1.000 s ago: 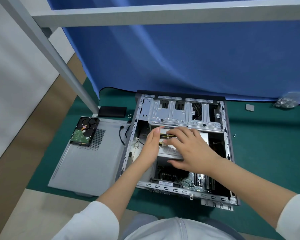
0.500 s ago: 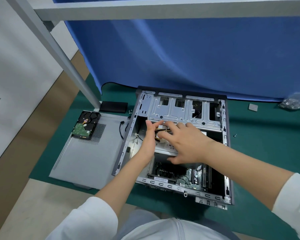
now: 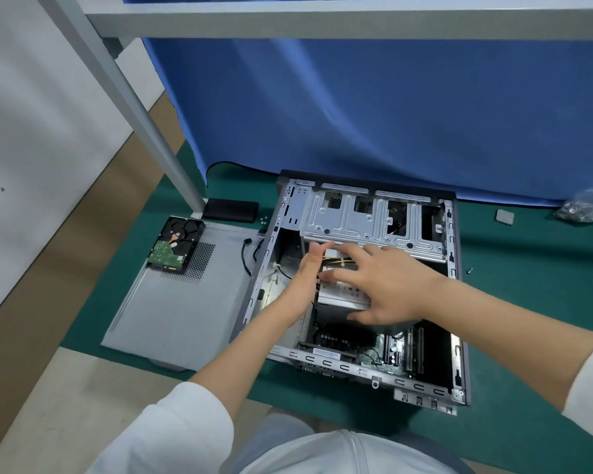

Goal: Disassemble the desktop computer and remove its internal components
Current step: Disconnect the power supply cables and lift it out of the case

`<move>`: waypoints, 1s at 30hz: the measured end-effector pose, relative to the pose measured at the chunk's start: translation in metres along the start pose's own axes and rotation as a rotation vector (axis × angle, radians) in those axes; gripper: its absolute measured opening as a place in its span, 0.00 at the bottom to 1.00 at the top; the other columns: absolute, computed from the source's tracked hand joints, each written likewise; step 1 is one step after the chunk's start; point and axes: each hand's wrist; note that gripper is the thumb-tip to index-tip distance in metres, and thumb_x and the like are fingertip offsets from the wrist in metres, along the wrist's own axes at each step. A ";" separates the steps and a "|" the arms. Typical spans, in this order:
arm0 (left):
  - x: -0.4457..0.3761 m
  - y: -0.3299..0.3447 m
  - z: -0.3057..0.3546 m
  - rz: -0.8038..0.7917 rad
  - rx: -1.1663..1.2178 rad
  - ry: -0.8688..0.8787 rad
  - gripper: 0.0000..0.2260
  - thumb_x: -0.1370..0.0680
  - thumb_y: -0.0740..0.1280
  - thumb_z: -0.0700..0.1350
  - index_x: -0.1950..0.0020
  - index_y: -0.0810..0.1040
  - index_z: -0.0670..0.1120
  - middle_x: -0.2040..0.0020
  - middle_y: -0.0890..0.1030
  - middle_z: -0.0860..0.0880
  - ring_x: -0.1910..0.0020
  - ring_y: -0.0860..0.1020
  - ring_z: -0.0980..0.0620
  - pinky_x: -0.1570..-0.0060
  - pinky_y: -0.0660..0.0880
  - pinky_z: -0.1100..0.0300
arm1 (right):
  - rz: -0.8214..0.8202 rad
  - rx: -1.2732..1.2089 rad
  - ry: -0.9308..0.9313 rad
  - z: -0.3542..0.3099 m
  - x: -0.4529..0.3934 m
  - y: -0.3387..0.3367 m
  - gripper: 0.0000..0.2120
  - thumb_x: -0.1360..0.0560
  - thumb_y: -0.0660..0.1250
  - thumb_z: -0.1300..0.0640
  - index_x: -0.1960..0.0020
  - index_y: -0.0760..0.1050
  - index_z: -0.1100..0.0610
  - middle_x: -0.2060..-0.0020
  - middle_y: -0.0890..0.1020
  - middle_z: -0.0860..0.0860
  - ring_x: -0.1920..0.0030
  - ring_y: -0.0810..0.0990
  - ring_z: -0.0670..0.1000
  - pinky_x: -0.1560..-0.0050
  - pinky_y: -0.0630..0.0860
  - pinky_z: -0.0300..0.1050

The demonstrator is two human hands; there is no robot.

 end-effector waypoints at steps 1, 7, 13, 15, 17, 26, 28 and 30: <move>0.000 -0.006 0.000 -0.051 -0.095 0.024 0.48 0.43 0.42 0.82 0.28 0.61 0.61 0.25 0.61 0.48 0.27 0.60 0.48 0.32 0.57 0.50 | 0.010 -0.024 0.003 0.001 0.001 -0.001 0.34 0.35 0.64 0.32 0.33 0.57 0.40 0.34 0.68 0.57 0.47 0.77 0.58 0.57 0.75 0.48; -0.004 -0.043 -0.003 -0.279 -0.497 0.106 0.55 0.42 0.78 0.64 0.25 0.45 0.63 0.23 0.55 0.54 0.26 0.57 0.54 0.30 0.60 0.55 | -0.036 -0.100 0.018 0.005 -0.005 -0.029 0.35 0.37 0.62 0.28 0.33 0.59 0.36 0.37 0.68 0.48 0.47 0.76 0.50 0.58 0.75 0.45; 0.000 -0.079 0.029 -0.153 -0.440 0.350 0.47 0.43 0.77 0.66 0.29 0.56 0.66 0.31 0.66 0.64 0.32 0.66 0.64 0.33 0.65 0.58 | 0.039 -0.225 0.004 -0.006 -0.022 -0.106 0.33 0.40 0.63 0.28 0.37 0.60 0.32 0.40 0.71 0.36 0.54 0.75 0.44 0.56 0.72 0.45; 0.003 -0.090 0.040 -0.093 -0.368 0.418 0.40 0.42 0.75 0.66 0.33 0.62 0.65 0.35 0.69 0.65 0.34 0.67 0.66 0.34 0.66 0.62 | 0.004 -0.378 0.021 -0.004 -0.035 -0.129 0.32 0.39 0.67 0.31 0.38 0.62 0.30 0.41 0.72 0.32 0.48 0.73 0.39 0.49 0.71 0.43; 0.007 -0.098 0.045 -0.027 -0.243 0.473 0.37 0.39 0.72 0.67 0.33 0.64 0.61 0.34 0.69 0.63 0.34 0.67 0.66 0.35 0.64 0.67 | -0.065 -0.626 0.001 0.000 -0.053 -0.145 0.27 0.35 0.73 0.39 0.38 0.69 0.33 0.41 0.73 0.29 0.42 0.71 0.34 0.42 0.67 0.36; 0.014 -0.152 0.013 0.207 0.251 0.296 0.25 0.35 0.71 0.56 0.39 0.76 0.50 0.41 0.79 0.46 0.43 0.78 0.47 0.42 0.73 0.48 | -0.165 -0.963 0.023 -0.008 -0.135 -0.130 0.14 0.26 0.68 0.44 0.41 0.77 0.40 0.45 0.80 0.39 0.43 0.77 0.38 0.44 0.70 0.36; 0.017 -0.165 0.008 0.264 0.362 0.243 0.28 0.36 0.71 0.55 0.40 0.75 0.44 0.46 0.79 0.44 0.49 0.77 0.46 0.45 0.72 0.46 | -0.166 -1.063 0.075 -0.008 -0.145 -0.124 0.15 0.26 0.65 0.39 0.44 0.79 0.42 0.47 0.81 0.39 0.47 0.79 0.37 0.47 0.69 0.35; 0.019 -0.181 0.003 0.317 0.445 0.198 0.32 0.36 0.70 0.55 0.38 0.71 0.37 0.43 0.77 0.36 0.47 0.74 0.43 0.40 0.68 0.40 | -0.091 -1.245 0.172 -0.006 -0.157 -0.110 0.17 0.24 0.60 0.37 0.44 0.79 0.44 0.46 0.81 0.43 0.46 0.79 0.42 0.43 0.71 0.40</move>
Point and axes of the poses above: each hand's wrist, its own x-axis away from the middle knuckle, its own y-axis out of the palm, z = x × y
